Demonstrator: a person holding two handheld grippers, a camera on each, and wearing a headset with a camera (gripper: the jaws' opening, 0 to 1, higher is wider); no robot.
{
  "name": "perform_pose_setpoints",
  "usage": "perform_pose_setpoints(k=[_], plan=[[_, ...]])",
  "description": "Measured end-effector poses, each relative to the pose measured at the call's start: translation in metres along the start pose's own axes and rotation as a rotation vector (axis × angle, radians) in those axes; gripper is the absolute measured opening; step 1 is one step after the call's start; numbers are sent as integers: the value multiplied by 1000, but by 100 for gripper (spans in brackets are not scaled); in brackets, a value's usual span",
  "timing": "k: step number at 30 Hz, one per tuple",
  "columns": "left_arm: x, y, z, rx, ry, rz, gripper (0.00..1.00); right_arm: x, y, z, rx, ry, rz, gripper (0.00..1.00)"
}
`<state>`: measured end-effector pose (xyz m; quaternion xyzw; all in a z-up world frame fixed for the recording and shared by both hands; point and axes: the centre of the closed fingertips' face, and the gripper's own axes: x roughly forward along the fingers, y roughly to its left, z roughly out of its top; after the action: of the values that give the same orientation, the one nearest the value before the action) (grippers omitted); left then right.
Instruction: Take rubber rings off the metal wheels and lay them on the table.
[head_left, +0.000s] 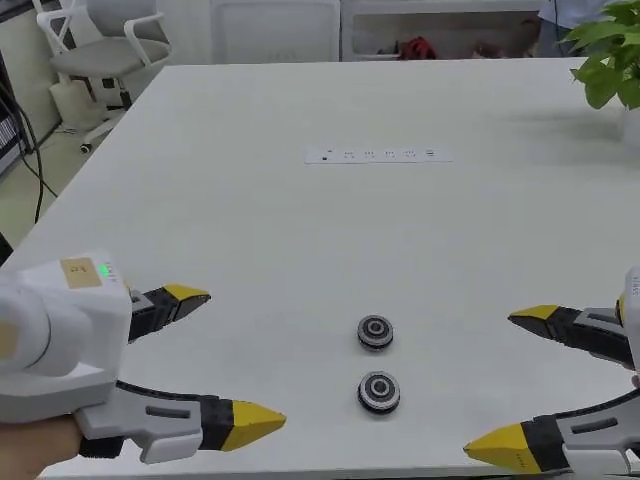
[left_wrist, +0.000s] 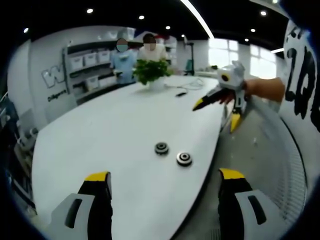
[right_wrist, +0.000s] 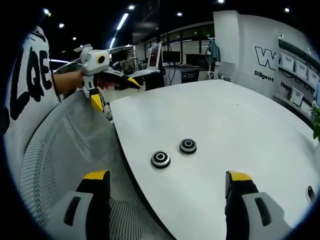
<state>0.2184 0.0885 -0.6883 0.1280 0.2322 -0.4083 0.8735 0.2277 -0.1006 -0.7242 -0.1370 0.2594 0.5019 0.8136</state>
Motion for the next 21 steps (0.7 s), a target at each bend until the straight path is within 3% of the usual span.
perform_pose_setpoints(k=[21], plan=[[2, -9, 4, 37, 4, -7, 89, -3, 8, 7, 3, -39, 16, 88]])
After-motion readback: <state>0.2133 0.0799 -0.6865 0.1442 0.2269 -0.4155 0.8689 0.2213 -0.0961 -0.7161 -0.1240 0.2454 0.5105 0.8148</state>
